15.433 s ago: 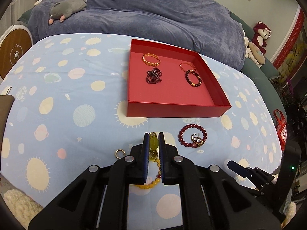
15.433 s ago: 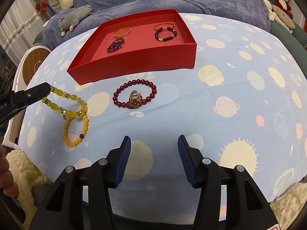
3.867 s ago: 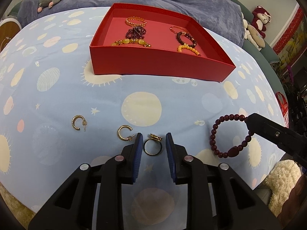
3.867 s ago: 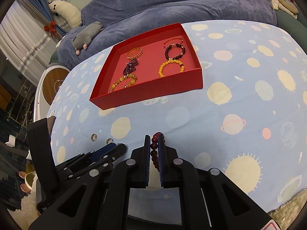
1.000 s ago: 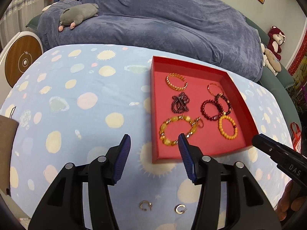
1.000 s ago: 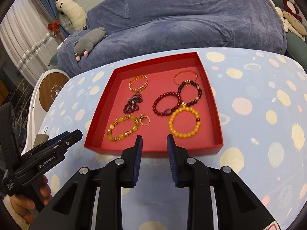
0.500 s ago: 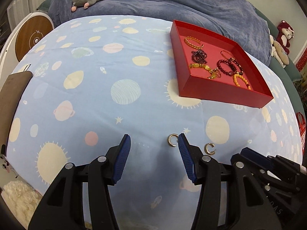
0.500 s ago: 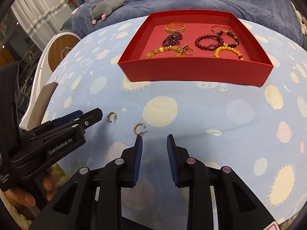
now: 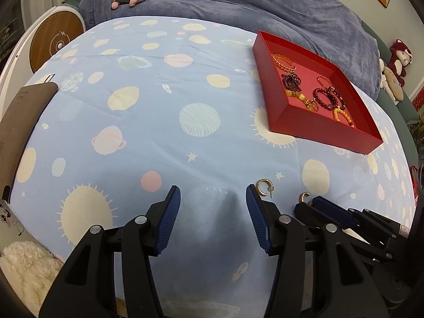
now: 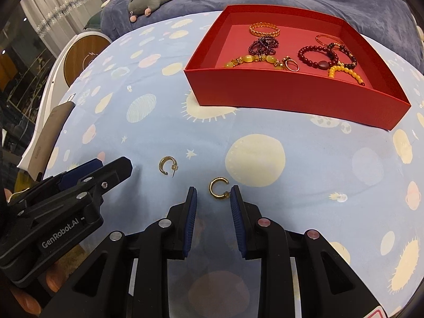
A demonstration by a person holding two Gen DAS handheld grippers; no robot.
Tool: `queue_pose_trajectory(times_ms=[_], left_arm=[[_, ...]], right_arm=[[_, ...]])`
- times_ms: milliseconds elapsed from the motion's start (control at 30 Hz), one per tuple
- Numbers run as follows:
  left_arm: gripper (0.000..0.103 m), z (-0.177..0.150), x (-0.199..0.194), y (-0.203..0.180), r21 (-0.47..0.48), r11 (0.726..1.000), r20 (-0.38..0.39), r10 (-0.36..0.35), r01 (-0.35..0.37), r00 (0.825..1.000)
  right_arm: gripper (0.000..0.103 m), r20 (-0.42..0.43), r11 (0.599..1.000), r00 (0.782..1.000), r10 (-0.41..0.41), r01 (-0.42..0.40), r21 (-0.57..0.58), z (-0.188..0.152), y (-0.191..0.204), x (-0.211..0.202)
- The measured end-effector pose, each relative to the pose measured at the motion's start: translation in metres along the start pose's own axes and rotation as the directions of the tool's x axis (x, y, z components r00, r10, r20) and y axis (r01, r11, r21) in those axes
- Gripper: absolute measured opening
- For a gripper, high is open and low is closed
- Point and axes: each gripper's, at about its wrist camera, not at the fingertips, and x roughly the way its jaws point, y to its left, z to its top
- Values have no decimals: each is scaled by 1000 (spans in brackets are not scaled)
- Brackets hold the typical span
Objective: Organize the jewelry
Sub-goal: 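Grasp a gold hoop earring with the right tool while the left tool grasps the other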
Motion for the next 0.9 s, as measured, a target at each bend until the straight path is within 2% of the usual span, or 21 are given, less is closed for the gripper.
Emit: queue_pose_trajectory(times_ms=[133,200,400,667,833,900], left_arm=[[49,-1,1,-2,8,1000,-2,-4,4,1000],[49,-2,3,-3,10,1000,-6,-9,9,1000],[49,-2,4,-11,32,999,-7,-21,22,1000],[49,-3,12,-32,82,996,-22,-44,46,999],[48,-2,22,-45,103,994,-24,-35,37,999],[45,-2,24,-48,119,993,-10,-23,24,1000]], right_arm=[[22,12,999,1000,-25,25,-26,2,3,3],[16,18,998,999,-41,41,-41,0,3,2],[16,26,999,999,-41,42,-21,-1,-6,-2],[16,42,997,998,-40,37,64,-7,-37,-21],[16,48,994,998,-38,33,104,-11,-53,-30],[16,50,993,998,-33,28,112,-12,-56,-31]])
